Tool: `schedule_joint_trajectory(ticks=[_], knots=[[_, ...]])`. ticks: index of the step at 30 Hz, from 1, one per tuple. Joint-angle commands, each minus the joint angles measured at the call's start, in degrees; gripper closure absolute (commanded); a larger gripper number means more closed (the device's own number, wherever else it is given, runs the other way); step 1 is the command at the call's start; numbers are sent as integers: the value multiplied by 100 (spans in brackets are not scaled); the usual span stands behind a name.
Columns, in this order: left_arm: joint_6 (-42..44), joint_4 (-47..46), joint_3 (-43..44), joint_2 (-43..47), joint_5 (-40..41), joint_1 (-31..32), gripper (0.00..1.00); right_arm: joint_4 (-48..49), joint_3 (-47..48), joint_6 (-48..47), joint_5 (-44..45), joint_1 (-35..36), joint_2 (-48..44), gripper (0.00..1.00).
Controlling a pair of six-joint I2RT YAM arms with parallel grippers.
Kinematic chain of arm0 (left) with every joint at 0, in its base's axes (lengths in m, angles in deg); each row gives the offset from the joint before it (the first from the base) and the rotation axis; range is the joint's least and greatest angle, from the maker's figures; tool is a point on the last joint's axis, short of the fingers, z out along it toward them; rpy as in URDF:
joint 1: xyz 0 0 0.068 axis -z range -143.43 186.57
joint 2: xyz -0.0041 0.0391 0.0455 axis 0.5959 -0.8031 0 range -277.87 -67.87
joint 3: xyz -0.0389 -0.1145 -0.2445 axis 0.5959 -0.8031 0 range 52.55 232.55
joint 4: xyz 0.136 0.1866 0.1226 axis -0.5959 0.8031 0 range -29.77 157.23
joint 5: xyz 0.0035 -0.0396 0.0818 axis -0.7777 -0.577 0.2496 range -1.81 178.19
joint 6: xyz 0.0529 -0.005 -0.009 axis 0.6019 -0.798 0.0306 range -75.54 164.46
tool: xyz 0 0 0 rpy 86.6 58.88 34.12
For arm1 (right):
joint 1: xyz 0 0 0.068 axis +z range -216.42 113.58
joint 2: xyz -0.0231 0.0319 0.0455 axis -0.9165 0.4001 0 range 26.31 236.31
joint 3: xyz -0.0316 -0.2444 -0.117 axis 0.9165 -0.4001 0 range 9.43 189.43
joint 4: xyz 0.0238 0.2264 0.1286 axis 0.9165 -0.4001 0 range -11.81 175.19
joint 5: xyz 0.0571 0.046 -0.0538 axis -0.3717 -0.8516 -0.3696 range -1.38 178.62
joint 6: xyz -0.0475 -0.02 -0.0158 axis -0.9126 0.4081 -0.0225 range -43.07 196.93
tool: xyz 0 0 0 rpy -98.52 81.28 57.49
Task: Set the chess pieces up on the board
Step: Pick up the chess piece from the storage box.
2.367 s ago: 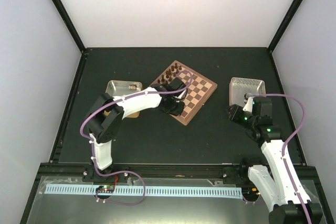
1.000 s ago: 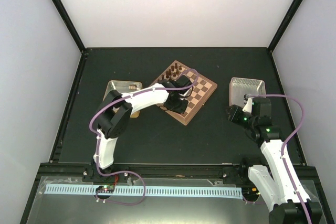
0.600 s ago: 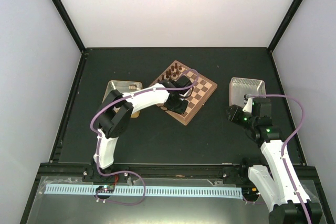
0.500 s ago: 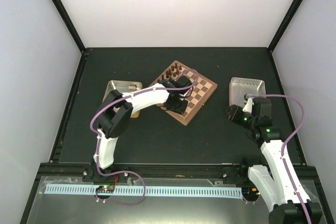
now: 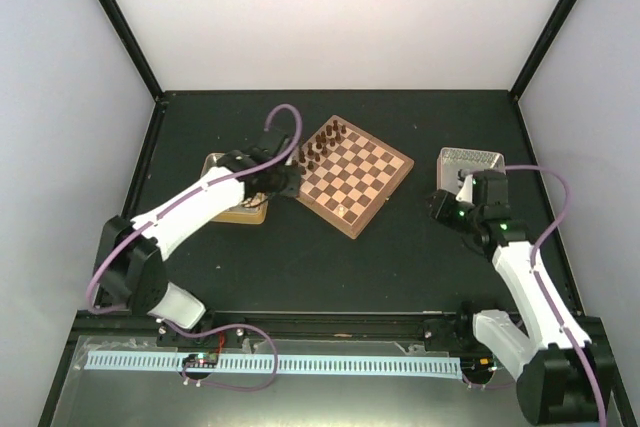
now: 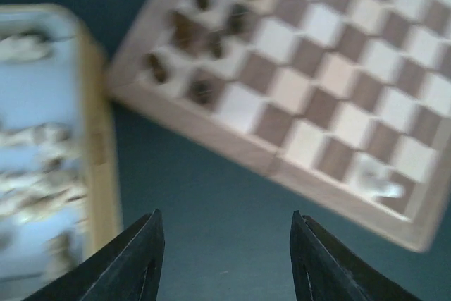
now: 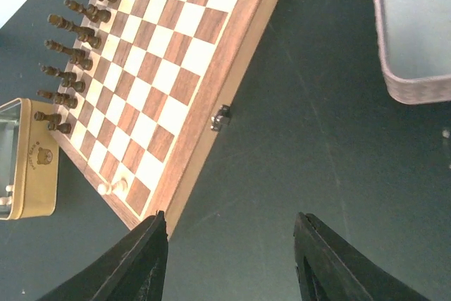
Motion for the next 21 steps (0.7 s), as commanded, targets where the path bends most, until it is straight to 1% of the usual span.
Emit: schedule_joint_trajectory(ticks=[1, 4, 9, 11, 13, 15, 18, 21], knots=[[-102, -170, -779, 366, 181, -769, 51, 541, 491, 152, 192, 302, 699, 50], [0, -61, -796, 248, 42, -1201, 57, 864, 643, 242, 409, 531, 1086, 53], [49, 197, -585, -155, -10, -1724, 66, 890, 818, 391, 549, 649, 1622, 60], [96, 251, -448, -328, -5, -1907, 67, 930, 822, 459, 555, 692, 1768, 60], [99, 336, -286, -531, -19, -2080, 65, 966, 853, 508, 603, 768, 1921, 61], [166, 379, -149, -748, -196, -2225, 65, 910, 975, 510, 667, 842, 2122, 61], [307, 459, 57, -1039, -534, -2284, 66, 740, 1282, 510, 773, 948, 2401, 63], [340, 552, 118, -1236, -655, -2290, 66, 559, 1529, 508, 816, 1034, 2616, 65]])
